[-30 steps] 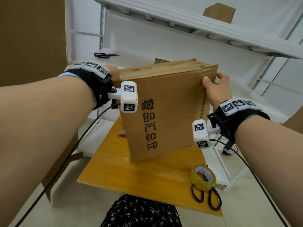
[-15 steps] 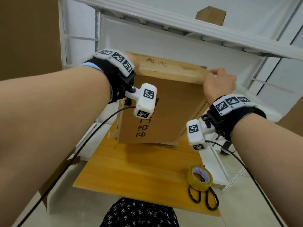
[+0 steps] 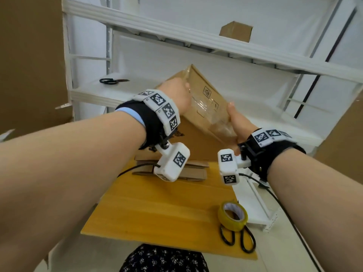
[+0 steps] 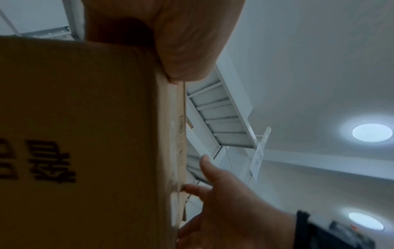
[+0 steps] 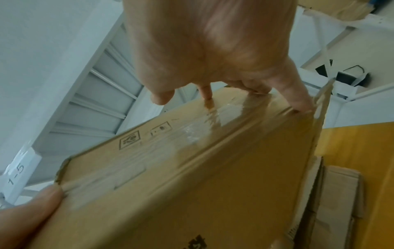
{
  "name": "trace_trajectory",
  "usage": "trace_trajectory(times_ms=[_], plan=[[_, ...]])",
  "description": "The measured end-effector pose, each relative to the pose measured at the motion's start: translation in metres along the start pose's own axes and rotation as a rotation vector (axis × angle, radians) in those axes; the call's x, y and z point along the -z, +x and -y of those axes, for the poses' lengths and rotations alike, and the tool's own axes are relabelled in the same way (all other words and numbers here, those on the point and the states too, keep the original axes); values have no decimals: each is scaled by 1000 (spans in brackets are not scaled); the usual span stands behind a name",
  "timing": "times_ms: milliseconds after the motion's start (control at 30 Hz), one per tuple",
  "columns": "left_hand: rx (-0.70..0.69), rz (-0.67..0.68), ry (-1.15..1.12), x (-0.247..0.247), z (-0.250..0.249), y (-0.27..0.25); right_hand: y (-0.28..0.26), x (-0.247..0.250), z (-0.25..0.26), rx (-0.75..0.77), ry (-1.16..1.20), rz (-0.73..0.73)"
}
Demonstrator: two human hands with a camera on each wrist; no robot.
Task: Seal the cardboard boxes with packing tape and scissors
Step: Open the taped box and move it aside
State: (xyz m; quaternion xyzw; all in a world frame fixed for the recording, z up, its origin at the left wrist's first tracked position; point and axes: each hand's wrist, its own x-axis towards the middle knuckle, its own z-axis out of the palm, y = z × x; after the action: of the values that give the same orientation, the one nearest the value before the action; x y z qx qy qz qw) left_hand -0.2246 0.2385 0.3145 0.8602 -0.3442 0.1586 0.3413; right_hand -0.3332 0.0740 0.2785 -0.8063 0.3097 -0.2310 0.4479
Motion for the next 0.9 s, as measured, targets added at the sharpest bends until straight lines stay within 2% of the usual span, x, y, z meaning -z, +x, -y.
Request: trace_trajectory(times_ms=[100, 167, 200, 267, 333, 400, 467, 567, 700, 800, 900], plan=[[-122, -70, 47, -9, 1, -6, 9, 12, -7, -96, 48, -29], [-228, -80, 65, -16, -2, -12, 45, 22, -26, -146, 166, 15], [-265, -64, 88, -19, -6, -14, 60, 26, -31, -153, 212, 37], [-295, 1, 172, -25, -12, -17, 45, 25, -15, -149, 276, 4], [-304, 58, 227, -30, -16, -21, 18, 23, 6, -165, 338, 8], [-318, 93, 256, -38, -19, -27, -9, 21, 26, -146, 319, 86], [-326, 109, 262, -48, -23, -34, -16, 20, 30, -125, 223, 157], [-284, 156, 183, -64, -23, -46, -17, 12, 22, -189, 65, 227], [-254, 272, 73, -86, -9, -61, -25, 8, -6, -248, -188, 124], [-223, 324, 56, -100, -1, -62, -23, 9, -11, -303, -140, 128], [-225, 378, -47, -112, 5, -61, -17, 13, -5, -281, -89, 68]])
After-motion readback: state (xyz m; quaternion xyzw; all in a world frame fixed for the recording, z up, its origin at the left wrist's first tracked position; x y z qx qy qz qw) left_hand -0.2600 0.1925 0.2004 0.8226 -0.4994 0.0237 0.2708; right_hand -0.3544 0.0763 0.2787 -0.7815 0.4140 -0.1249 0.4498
